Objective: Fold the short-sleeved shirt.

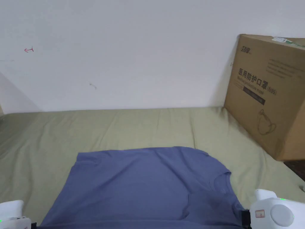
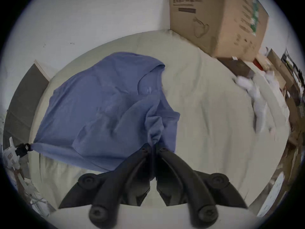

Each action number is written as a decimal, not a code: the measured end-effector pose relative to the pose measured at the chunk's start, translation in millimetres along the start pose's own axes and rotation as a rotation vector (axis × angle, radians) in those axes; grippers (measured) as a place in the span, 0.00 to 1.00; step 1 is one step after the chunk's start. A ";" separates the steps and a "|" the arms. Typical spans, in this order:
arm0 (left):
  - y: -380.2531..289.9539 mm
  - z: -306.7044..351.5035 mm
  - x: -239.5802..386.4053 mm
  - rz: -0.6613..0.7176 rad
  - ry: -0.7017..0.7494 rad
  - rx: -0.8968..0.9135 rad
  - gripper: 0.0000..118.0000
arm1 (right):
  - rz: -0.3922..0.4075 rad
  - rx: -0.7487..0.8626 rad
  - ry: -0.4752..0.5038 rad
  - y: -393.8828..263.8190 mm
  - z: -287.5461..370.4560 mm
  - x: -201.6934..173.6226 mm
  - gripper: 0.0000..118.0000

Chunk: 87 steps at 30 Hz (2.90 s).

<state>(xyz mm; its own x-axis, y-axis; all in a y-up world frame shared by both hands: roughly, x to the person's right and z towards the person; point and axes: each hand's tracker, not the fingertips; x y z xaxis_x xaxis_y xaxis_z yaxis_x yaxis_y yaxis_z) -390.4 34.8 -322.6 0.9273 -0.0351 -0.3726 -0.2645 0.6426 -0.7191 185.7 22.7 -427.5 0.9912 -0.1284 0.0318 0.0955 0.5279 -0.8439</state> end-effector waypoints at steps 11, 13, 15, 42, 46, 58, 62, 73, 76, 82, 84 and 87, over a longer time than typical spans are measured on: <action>-155.7 106.1 -55.4 0.077 -0.020 -0.052 0.00 | -0.101 -0.032 0.008 -158.0 83.7 36.4 0.03; -171.1 113.6 -61.6 0.088 -0.032 -0.064 0.00 | -0.118 -0.032 0.016 -168.7 95.4 40.9 0.03; -181.1 122.2 -58.5 0.081 -0.027 -0.067 0.00 | -0.127 -0.027 0.024 -176.9 99.5 44.1 0.03; -204.9 155.0 -66.5 0.027 -0.122 -0.083 0.26 | 0.069 -0.012 0.051 -192.8 111.1 2.5 0.00; -192.9 132.3 -65.4 0.037 -0.134 -0.092 0.67 | 0.050 -0.033 0.055 -196.7 109.1 9.1 0.00; -193.9 96.0 -45.4 -0.039 -0.163 -0.179 0.01 | 0.066 -0.018 0.066 -194.9 117.1 33.3 0.06; -190.8 98.8 -49.7 -0.033 -0.146 -0.177 0.01 | 0.071 0.008 0.074 -180.5 110.7 37.1 0.90; -182.7 121.2 -42.9 -0.006 -0.146 -0.174 0.01 | 0.059 -0.070 0.053 -165.9 85.2 40.7 0.01; -170.2 129.6 -38.9 -0.020 -0.148 -0.163 0.01 | 0.028 -0.050 0.084 -158.2 97.8 41.1 0.01; -118.4 123.3 -39.5 -0.008 -0.185 -0.122 0.01 | 0.031 0.016 0.112 -116.2 111.8 37.6 0.01; -92.8 111.1 -32.3 -0.046 -0.174 -0.101 0.01 | 0.008 0.018 0.108 -94.2 101.3 39.0 0.01; -58.0 83.2 -19.4 -0.057 -0.176 -0.106 0.01 | -0.049 -0.022 0.110 -62.3 69.8 42.1 0.01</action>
<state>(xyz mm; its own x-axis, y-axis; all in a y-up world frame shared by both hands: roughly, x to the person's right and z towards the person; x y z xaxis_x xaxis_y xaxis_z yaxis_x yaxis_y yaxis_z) -371.0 61.9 -224.9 0.9711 0.0711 -0.2278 -0.2279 0.5593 -0.7970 227.9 43.0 -336.2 0.9692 -0.2458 0.0156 0.1406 0.5000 -0.8545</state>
